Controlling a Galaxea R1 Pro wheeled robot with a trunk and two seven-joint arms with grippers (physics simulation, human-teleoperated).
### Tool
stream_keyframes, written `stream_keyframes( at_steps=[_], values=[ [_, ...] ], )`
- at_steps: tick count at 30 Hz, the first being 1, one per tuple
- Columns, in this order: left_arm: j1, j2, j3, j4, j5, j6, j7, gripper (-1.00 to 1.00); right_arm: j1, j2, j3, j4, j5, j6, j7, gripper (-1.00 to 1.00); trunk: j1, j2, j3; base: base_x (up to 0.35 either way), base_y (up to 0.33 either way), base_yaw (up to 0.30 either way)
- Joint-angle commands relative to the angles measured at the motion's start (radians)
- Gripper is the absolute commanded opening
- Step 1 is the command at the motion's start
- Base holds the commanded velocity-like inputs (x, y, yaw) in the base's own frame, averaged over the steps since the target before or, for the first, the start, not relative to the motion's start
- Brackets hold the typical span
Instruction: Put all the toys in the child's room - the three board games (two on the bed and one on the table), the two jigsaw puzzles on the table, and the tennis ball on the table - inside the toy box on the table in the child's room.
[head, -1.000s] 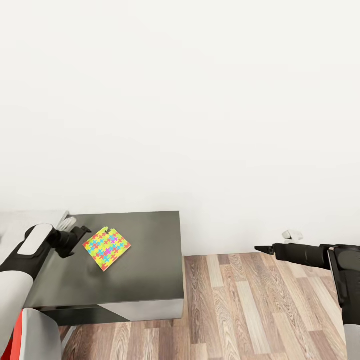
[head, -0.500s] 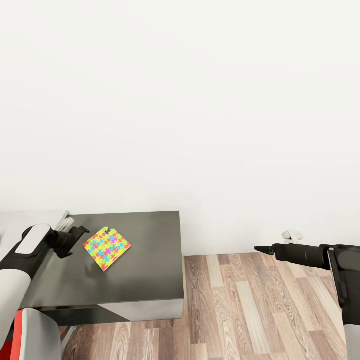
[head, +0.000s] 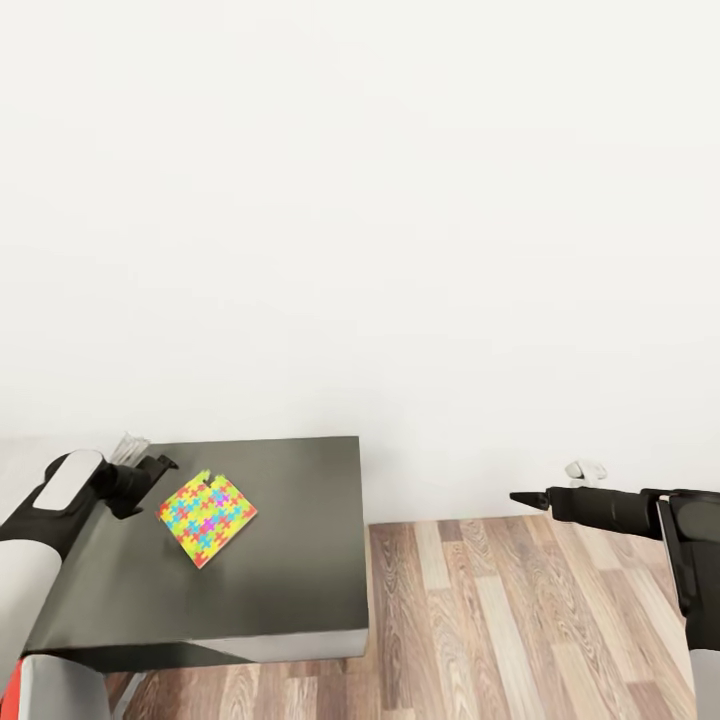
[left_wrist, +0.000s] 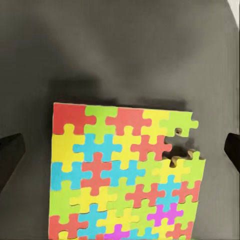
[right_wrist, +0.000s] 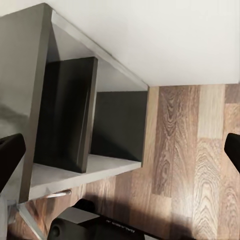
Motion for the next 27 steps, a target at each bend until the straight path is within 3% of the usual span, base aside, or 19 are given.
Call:
stream_keyframes(
  at_steps=[1, 11, 27],
  values=[
    [0.000, 0.000, 0.001, -0.001, 0.005, 0.001, 0.009, 1.00, -0.001, 0.000, -0.001, -0.002, 0.010, 0.006, 0.011, 1.00, 0.001, -0.002, -0.002, 0.279, 0.000, 0.000],
    [0.002, -0.001, 0.002, -0.001, -0.009, 0.001, 0.008, 1.00, -0.001, 0.000, -0.002, -0.008, 0.010, 0.006, 0.011, 1.00, 0.001, -0.002, -0.002, 0.185, 0.000, 0.000],
    [0.009, -0.002, 0.002, 0.003, -0.017, 0.000, 0.005, 1.00, 0.000, -0.002, -0.001, -0.012, 0.009, 0.006, 0.012, 1.00, 0.001, -0.002, -0.002, 0.028, 0.000, 0.000]
  ],
)
